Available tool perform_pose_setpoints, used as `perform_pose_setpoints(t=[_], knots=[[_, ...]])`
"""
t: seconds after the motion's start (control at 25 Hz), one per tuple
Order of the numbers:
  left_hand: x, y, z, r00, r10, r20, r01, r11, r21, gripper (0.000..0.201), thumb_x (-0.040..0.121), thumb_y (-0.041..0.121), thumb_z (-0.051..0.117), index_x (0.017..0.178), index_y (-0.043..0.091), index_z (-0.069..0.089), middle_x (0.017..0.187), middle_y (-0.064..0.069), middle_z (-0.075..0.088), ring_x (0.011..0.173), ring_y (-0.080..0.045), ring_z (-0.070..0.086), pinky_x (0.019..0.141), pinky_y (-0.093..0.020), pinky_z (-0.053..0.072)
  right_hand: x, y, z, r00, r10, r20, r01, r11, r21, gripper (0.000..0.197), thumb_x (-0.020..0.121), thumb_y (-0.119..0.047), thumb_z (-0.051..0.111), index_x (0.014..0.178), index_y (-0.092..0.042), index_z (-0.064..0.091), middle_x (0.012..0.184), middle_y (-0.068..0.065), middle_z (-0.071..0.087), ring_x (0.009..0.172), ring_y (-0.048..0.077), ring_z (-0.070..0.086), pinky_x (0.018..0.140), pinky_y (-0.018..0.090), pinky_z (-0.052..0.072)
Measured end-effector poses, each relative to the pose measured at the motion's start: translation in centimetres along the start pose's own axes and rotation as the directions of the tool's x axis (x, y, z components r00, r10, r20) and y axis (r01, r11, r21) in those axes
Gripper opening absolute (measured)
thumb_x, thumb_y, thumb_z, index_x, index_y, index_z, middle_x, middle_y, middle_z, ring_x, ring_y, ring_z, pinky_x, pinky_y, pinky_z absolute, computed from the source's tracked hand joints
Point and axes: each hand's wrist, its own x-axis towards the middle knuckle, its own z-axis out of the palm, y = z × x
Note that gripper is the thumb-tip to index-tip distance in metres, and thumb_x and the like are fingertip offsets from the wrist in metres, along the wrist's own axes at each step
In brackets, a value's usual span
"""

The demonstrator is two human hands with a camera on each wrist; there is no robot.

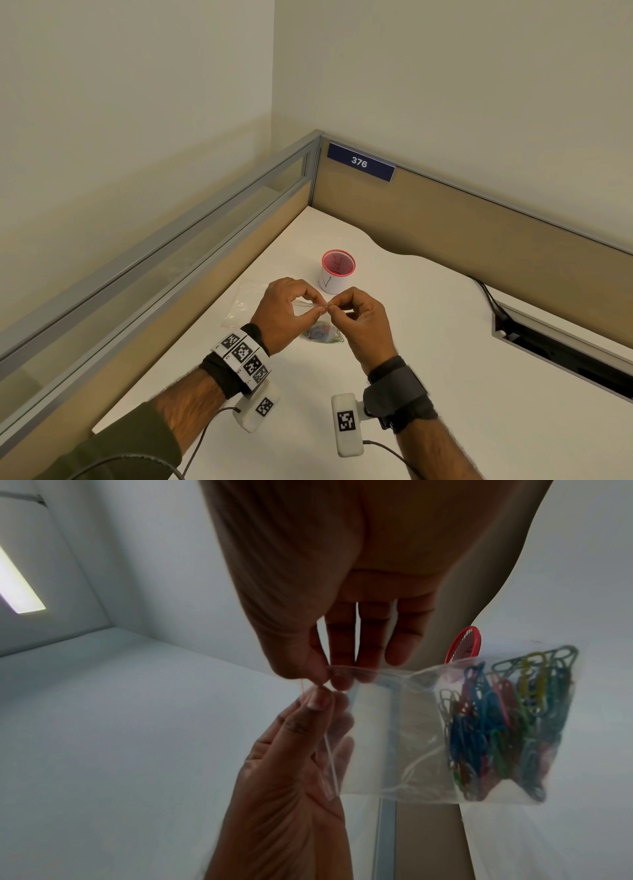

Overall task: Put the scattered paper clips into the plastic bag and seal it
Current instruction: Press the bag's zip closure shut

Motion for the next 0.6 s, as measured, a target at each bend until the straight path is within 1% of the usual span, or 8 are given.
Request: perform_pose_setpoints(t=[0.12, 0.16, 0.32, 0.44, 0.52, 0.6], knots=[[0.1, 0.0, 0.0, 1.0, -0.002, 0.008, 0.002, 1.0, 0.007, 0.011, 0.087, 0.029, 0.075, 0.092, 0.02, 0.069, 0.091, 0.01, 0.066, 0.096, -0.016, 0.061, 0.09, -0.031, 0.044, 0.0, 0.0, 0.0, 1.0, 0.001, 0.009, -0.001, 1.0, 0.0, 0.01, 0.086, -0.01, 0.064, 0.079, -0.016, 0.067, 0.079, 0.002, 0.068, 0.077, 0.019, 0.065, 0.071, 0.031, 0.057], [0.1, -0.1, 0.0, 1.0, -0.004, 0.01, 0.004, 1.0, 0.006, 0.01, 0.087, 0.029, 0.075, 0.091, 0.021, 0.069, 0.092, 0.009, 0.067, 0.097, -0.017, 0.061, 0.091, -0.033, 0.045, 0.1, 0.0, 0.0, 1.0, -0.003, 0.013, 0.003, 1.0, 0.001, 0.01, 0.086, -0.01, 0.064, 0.079, -0.016, 0.067, 0.079, 0.002, 0.068, 0.077, 0.02, 0.065, 0.071, 0.03, 0.056], [-0.1, -0.4, -0.1, 1.0, 0.012, -0.001, -0.012, 1.0, 0.001, 0.01, 0.084, 0.04, 0.072, 0.086, 0.032, 0.066, 0.092, 0.007, 0.071, 0.098, -0.017, 0.062, 0.092, -0.036, 0.045, 0.1, 0.2, 0.0, 0.999, -0.007, 0.035, 0.008, 1.0, -0.03, 0.005, 0.086, -0.012, 0.066, 0.081, -0.013, 0.068, 0.079, 0.001, 0.069, 0.075, 0.016, 0.064, 0.07, 0.028, 0.056], [-0.1, -0.2, -0.4, 1.0, 0.007, 0.028, -0.007, 1.0, 0.011, 0.008, 0.085, 0.035, 0.076, 0.087, 0.031, 0.068, 0.092, 0.007, 0.071, 0.099, -0.016, 0.06, 0.092, -0.034, 0.043, 0.2, 0.3, -0.2, 1.0, -0.021, 0.023, 0.023, 0.999, -0.049, 0.004, 0.084, -0.012, 0.067, 0.08, -0.013, 0.069, 0.078, 0.001, 0.07, 0.074, 0.017, 0.064, 0.071, 0.031, 0.058], [0.0, -0.1, -0.7, 0.998, -0.003, 0.064, 0.002, 1.0, 0.009, 0.009, 0.085, 0.032, 0.077, 0.086, 0.033, 0.068, 0.091, 0.011, 0.069, 0.099, -0.015, 0.06, 0.09, -0.033, 0.045, 0.3, 0.4, -0.3, 0.999, -0.026, 0.025, 0.028, 0.998, -0.051, 0.004, 0.083, -0.011, 0.067, 0.08, -0.013, 0.069, 0.079, 0.001, 0.07, 0.074, 0.017, 0.066, 0.071, 0.032, 0.059], [0.2, -0.2, -1.2, 0.996, -0.021, 0.087, 0.023, 0.999, -0.031, 0.01, 0.085, 0.03, 0.079, 0.084, 0.034, 0.069, 0.09, 0.011, 0.069, 0.096, -0.013, 0.063, 0.086, -0.031, 0.049, 0.3, 0.2, -0.3, 0.999, -0.023, 0.024, 0.024, 0.999, -0.026, 0.005, 0.082, -0.008, 0.067, 0.079, -0.012, 0.069, 0.079, 0.002, 0.07, 0.074, 0.019, 0.067, 0.069, 0.033, 0.06]])
